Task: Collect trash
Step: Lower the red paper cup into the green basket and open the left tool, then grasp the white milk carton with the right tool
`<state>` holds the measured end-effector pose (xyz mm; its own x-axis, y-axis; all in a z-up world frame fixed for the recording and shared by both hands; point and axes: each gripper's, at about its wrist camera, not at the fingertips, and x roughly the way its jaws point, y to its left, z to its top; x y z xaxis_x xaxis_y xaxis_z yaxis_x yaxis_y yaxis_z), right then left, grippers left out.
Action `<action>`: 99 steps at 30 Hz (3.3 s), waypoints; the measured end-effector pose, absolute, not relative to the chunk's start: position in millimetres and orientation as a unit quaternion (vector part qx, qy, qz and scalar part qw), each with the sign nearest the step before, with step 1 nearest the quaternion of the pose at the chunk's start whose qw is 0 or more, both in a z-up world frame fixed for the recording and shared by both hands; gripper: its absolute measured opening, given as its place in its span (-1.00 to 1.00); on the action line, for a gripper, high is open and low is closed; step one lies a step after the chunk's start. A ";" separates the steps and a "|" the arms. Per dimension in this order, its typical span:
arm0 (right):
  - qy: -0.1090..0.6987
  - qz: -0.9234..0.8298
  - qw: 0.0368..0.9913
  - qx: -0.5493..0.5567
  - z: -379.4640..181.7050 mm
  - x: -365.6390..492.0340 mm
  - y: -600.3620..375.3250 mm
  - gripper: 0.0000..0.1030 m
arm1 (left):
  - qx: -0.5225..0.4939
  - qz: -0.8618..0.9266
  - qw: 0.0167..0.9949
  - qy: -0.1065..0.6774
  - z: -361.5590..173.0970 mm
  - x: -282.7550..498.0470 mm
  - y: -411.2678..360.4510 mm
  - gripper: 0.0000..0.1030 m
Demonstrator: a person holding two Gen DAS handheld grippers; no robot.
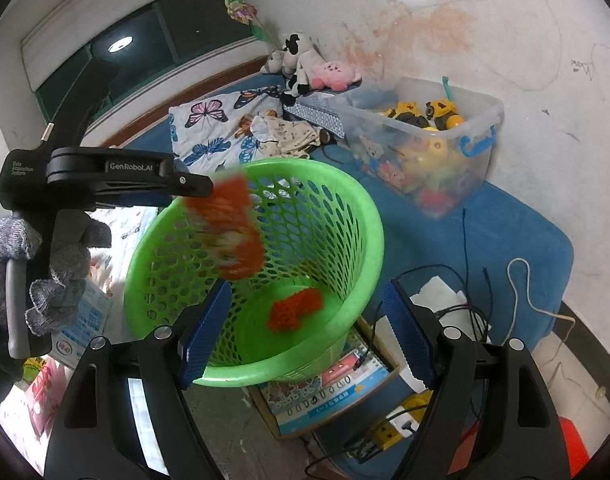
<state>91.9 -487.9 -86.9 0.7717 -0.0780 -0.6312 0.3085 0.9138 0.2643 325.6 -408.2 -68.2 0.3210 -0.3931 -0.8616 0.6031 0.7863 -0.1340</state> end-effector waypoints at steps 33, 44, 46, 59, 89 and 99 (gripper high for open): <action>0.319 0.006 0.940 0.119 -36.8 70.4 -353.3 0.51 | 0.067 -0.256 0.893 0.365 61.0 220.7 -178.7 0.46; 0.334 0.052 0.935 0.105 -34.7 84.5 -301.2 0.51 | 0.035 -0.209 0.904 0.370 42.6 190.1 -76.8 0.46; 0.340 0.062 0.933 0.105 -34.9 92.0 -293.0 0.51 | 0.029 -0.203 0.905 0.373 37.6 186.1 -63.3 0.46; 0.390 0.073 0.914 0.086 -39.9 158.3 -258.6 0.38 | 0.001 -0.171 0.907 0.385 8.8 157.9 -1.2 0.46; 0.419 0.059 0.901 0.098 -31.5 190.0 -274.7 -0.13 | 0.137 -0.307 0.843 0.421 -59.9 112.8 -96.5 0.42; 0.368 0.056 0.922 0.106 2.4 164.0 -293.5 -0.14 | 0.181 -0.289 0.829 0.443 -83.4 128.3 -111.3 0.36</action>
<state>164.0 -293.5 2.4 0.7229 0.1816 -0.6666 -0.0256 0.9712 0.2368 128.3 -111.3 -83.4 0.4396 -0.3194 -0.8395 0.6398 0.7674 0.0431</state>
